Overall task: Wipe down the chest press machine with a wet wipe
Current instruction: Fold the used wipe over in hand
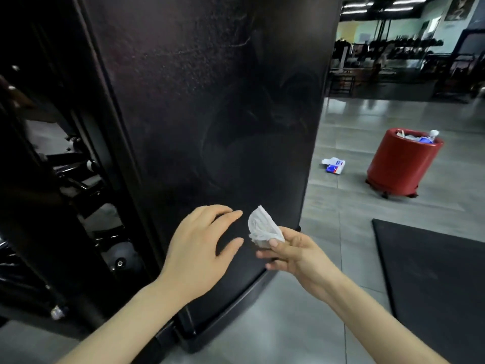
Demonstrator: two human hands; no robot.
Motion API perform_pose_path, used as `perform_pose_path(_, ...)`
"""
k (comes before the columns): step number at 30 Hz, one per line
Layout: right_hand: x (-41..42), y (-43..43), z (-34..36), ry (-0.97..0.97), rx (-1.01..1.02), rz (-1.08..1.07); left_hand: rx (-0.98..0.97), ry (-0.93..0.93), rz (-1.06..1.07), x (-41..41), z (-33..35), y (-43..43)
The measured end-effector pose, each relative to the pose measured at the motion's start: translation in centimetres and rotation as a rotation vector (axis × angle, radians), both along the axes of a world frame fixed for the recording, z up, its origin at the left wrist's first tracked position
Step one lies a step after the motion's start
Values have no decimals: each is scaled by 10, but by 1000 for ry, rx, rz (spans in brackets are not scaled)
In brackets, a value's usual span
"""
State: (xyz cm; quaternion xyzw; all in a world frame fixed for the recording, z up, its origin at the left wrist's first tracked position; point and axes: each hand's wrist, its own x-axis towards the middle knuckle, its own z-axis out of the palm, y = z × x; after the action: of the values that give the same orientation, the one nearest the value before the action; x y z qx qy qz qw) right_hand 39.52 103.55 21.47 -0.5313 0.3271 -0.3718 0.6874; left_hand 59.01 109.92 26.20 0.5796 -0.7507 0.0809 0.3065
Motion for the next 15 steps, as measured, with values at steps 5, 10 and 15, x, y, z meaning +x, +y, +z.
perform_pose_path(5,-14,-3,-2,25,5,-12,501,692,-128,-34,-18,-27)
perform_pose_path(10,-24,-22,-9,121,73,-263,441,748,-138,-54,-37,-63)
perform_pose_path(15,-48,-31,3,186,242,-530,602,689,-134,-94,-34,-87)
